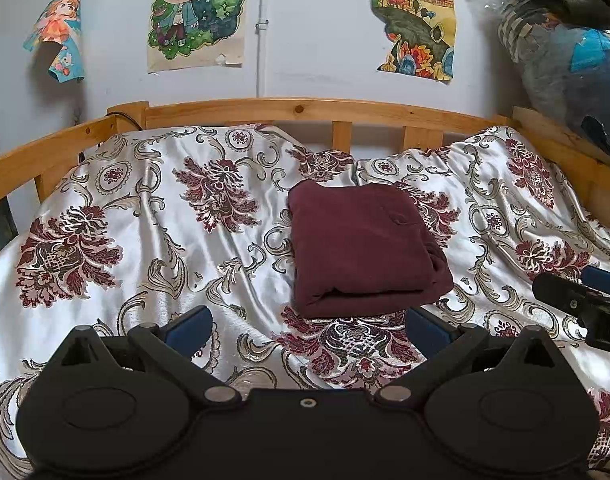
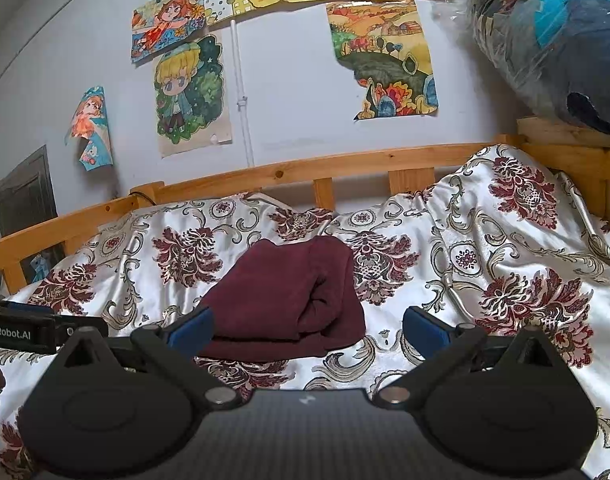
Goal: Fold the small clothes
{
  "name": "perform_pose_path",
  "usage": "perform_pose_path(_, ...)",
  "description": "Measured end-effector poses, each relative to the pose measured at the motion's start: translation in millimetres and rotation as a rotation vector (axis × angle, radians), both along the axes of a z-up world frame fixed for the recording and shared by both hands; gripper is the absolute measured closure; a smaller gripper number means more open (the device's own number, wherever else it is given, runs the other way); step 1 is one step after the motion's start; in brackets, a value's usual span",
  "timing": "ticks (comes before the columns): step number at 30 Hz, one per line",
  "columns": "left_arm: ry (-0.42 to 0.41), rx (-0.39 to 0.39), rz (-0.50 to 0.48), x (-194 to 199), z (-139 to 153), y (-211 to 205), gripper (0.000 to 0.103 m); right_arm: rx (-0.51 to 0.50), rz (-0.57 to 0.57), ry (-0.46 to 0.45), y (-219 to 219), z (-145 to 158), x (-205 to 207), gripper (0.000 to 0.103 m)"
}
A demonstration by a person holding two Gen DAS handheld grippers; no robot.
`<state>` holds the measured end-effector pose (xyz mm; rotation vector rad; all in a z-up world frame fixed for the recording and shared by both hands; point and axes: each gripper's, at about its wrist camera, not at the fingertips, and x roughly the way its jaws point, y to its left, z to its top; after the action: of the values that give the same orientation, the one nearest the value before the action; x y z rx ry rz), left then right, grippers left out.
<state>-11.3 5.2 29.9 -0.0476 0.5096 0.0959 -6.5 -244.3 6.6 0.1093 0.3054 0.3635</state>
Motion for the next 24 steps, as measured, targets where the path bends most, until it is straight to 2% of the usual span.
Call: perform_pose_path(24,0.002,0.001,-0.003,0.2,0.0,0.1,0.001,0.001,0.0,0.003,0.9,-1.5,-0.5,0.0)
